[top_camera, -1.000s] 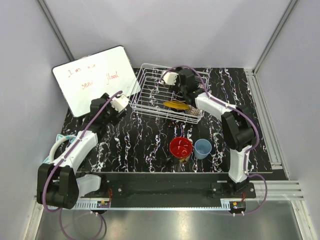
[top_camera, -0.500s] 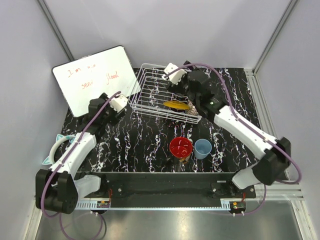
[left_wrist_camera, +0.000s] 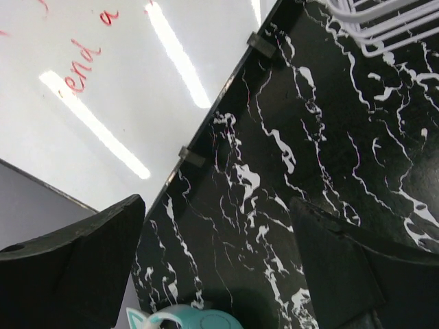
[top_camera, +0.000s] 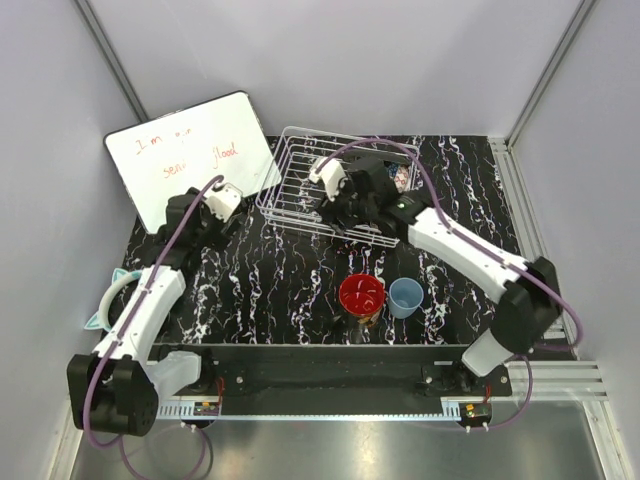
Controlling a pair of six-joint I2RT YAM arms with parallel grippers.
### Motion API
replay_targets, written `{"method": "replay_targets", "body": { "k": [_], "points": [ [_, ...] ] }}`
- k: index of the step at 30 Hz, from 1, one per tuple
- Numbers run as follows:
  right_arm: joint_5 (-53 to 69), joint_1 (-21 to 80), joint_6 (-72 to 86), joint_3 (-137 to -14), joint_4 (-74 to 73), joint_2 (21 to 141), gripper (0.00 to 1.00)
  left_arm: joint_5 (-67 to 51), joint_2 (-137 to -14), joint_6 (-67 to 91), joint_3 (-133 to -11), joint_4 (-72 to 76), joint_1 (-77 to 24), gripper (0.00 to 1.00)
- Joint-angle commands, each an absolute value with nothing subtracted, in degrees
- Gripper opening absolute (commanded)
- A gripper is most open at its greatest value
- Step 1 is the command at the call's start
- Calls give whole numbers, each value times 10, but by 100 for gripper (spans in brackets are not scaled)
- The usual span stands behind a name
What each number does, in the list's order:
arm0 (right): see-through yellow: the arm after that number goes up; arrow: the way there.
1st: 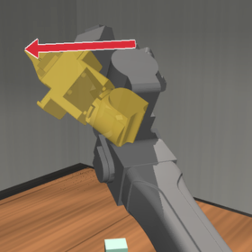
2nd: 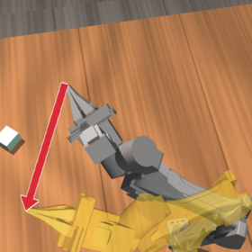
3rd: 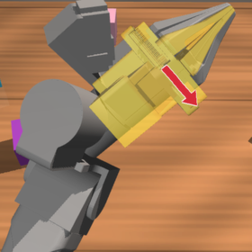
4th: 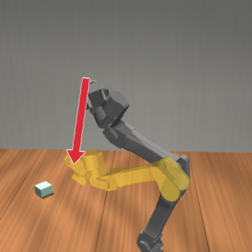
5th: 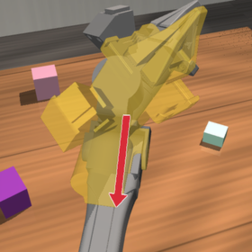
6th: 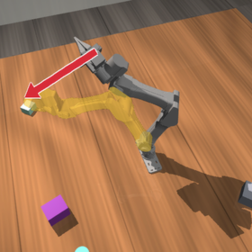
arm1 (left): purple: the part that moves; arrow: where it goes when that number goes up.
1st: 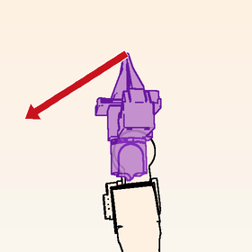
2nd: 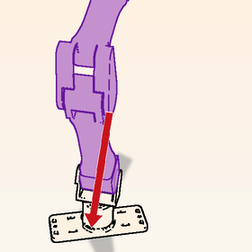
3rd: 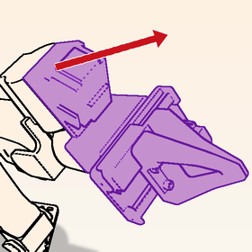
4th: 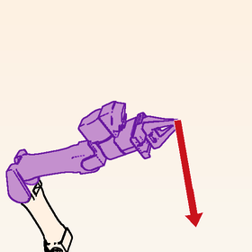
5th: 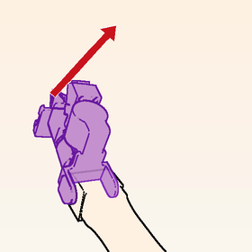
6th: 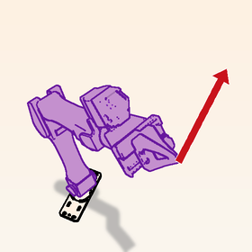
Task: Load the mixed dishes into the dish rack
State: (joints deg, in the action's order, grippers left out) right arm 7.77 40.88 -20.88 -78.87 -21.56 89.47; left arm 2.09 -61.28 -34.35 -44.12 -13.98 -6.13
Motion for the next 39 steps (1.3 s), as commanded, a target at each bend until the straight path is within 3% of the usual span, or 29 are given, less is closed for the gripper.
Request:
{"method": "replay_targets", "body": {
  "k": [1,12,22,26,33,39],
  "points": [
    [134,410,-191,-866,-227,959,64,11,-585,-302,-444,-185,-47,93],
    [182,410,-169,-899,-196,1065,67,15,-573,-318,-435,-193,-42,93],
    [144,410,-160,-969,-183,1172,56,22,-589,-321,-418,-171,-50,93],
    [137,410,-163,-955,-179,1172,46,23,-590,-314,-418,-172,-51,93],
    [134,410,-155,-845,-155,1100,16,24,-584,-318,-412,-168,-50,93],
    [152,410,-98,-742,-146,1021,5,22,-584,-328,-410,-163,-50,93]
  ]
}}
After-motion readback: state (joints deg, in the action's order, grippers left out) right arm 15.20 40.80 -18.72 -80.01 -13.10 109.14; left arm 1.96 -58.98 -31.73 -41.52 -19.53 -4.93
